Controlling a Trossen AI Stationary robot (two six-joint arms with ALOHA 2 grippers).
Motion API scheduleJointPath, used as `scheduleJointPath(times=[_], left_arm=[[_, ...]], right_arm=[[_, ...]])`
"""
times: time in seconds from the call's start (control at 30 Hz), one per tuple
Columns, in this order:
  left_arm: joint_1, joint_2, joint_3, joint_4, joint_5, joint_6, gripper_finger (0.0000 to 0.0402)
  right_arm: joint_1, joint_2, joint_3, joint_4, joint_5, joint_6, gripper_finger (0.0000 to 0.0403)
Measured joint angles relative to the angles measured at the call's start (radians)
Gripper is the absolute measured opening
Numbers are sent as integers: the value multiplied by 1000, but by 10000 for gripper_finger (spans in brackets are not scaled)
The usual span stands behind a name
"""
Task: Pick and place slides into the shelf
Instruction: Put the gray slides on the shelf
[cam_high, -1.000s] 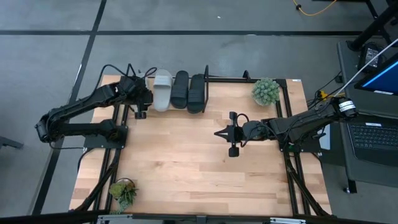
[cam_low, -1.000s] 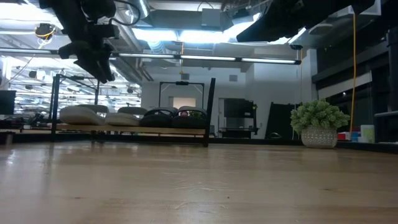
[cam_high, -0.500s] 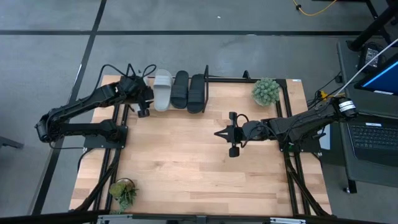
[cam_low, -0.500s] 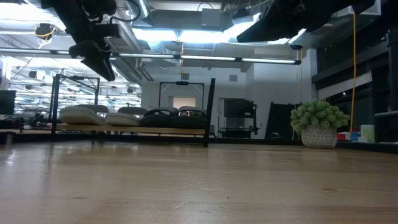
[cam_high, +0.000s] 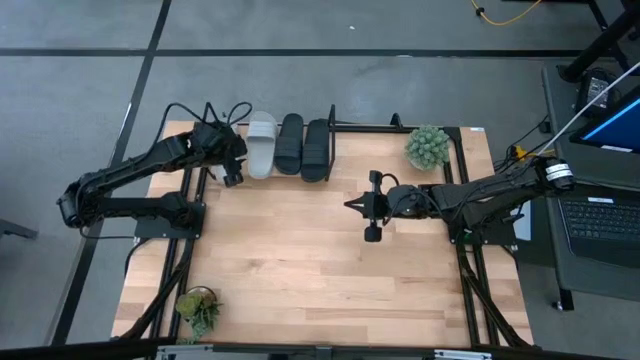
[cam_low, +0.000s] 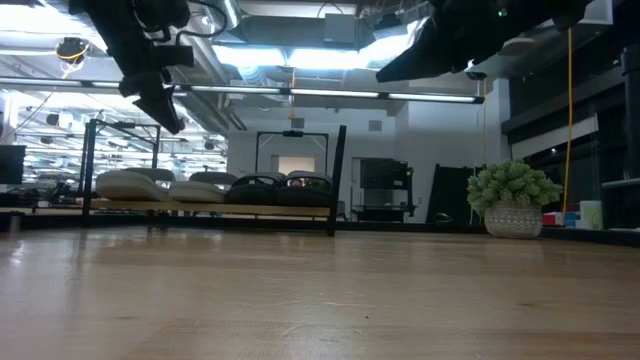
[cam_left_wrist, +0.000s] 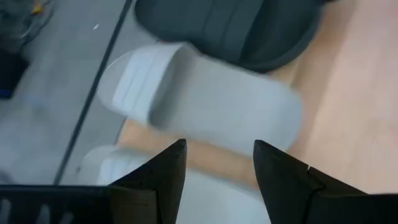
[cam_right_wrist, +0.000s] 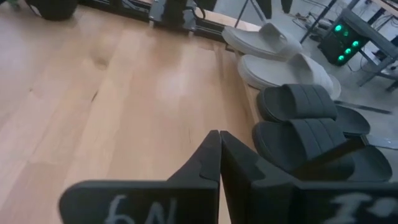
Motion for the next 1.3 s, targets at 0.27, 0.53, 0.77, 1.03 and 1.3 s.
scheduleJointPath(times=[0.27,0.53,0.77,1.03,1.3], left_arm=[[0,98,0,-12,-289,38,177],[7,216,0,-26,-349,52,176],[45,322,0,-25,-399,53,176],[95,354,0,15,-428,79,176],[134,354,0,97,-383,131,176]], right_arm=[[-2,0,0,-20,0,-1,7],[-2,0,0,-20,0,-3,7],[-2,0,0,-20,0,0,7],[-2,0,0,-12,0,1,7],[-2,0,0,-12,0,2,7]])
